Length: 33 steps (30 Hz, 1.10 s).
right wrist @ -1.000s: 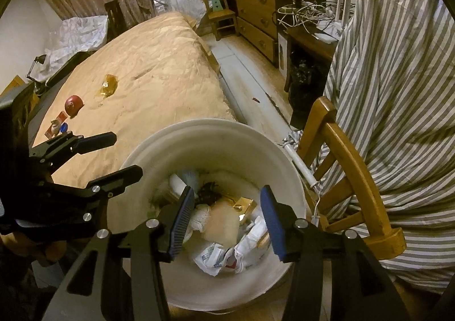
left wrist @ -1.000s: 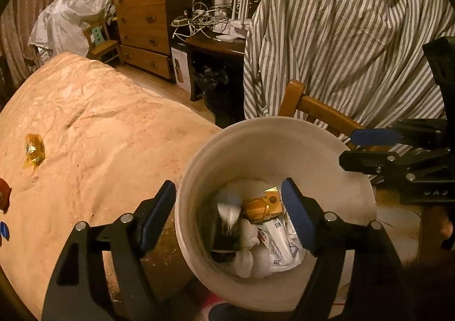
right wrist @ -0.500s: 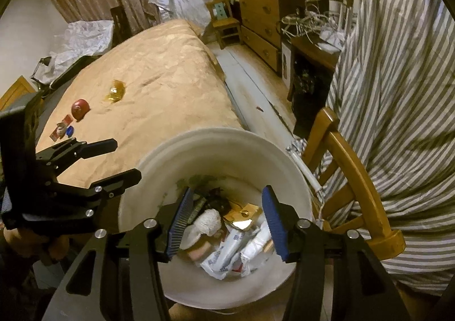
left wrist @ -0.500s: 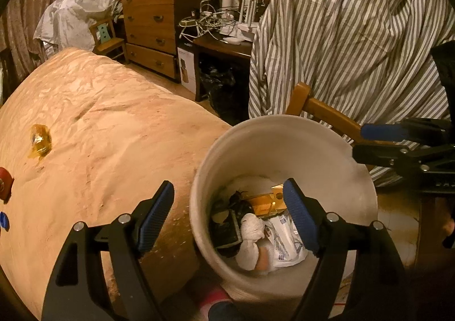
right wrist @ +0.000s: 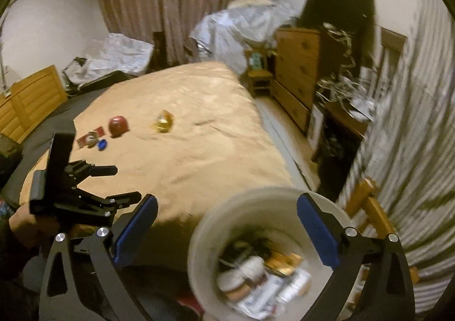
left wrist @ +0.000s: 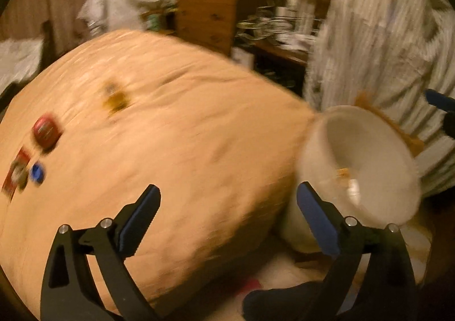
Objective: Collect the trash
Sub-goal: 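Move both open tools back over the sock and bottle cap on the bed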
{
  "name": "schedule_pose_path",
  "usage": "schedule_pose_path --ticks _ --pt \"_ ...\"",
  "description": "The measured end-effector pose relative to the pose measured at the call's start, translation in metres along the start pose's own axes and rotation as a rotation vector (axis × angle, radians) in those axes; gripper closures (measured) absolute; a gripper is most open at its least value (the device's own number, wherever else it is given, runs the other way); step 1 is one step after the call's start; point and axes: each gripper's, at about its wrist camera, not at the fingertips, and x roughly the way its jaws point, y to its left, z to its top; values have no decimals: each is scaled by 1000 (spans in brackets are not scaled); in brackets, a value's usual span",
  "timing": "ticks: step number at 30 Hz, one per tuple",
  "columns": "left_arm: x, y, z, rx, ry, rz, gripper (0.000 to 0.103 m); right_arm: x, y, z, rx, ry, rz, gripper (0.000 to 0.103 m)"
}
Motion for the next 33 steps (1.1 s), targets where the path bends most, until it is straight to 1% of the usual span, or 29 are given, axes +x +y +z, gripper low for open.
schedule_pose_path --ticks 3,5,7,13,15,18,21,23,25,30,33 --pt "-2 58 -20 -86 19 74 9 20 35 4 -33 -4 53 5" --pt "-6 88 -30 -123 19 115 9 38 61 5 -60 8 90 5" --pt "-11 126 -40 -180 21 162 9 55 84 6 -78 24 125 5" --pt "-31 231 -69 -368 -2 292 9 100 151 4 -127 75 232 5" --pt "-33 263 -76 -431 -8 330 9 115 167 1 -126 92 257 5" --pt "-28 303 -75 -490 -20 379 9 136 187 -3 -121 119 287 5" --pt "-21 335 -66 -540 -36 393 9 155 204 -8 -132 144 298 5" --pt "-18 350 -65 -546 -42 389 17 169 214 -11 -143 162 300 5" --pt "-8 362 -57 -534 -41 372 20 184 219 -11 -144 180 303 5" --pt "11 376 -40 -495 -55 373 20 216 221 -9 -152 217 310 6" --pt "22 376 -32 -479 -49 379 29 231 227 -6 -171 229 317 6"
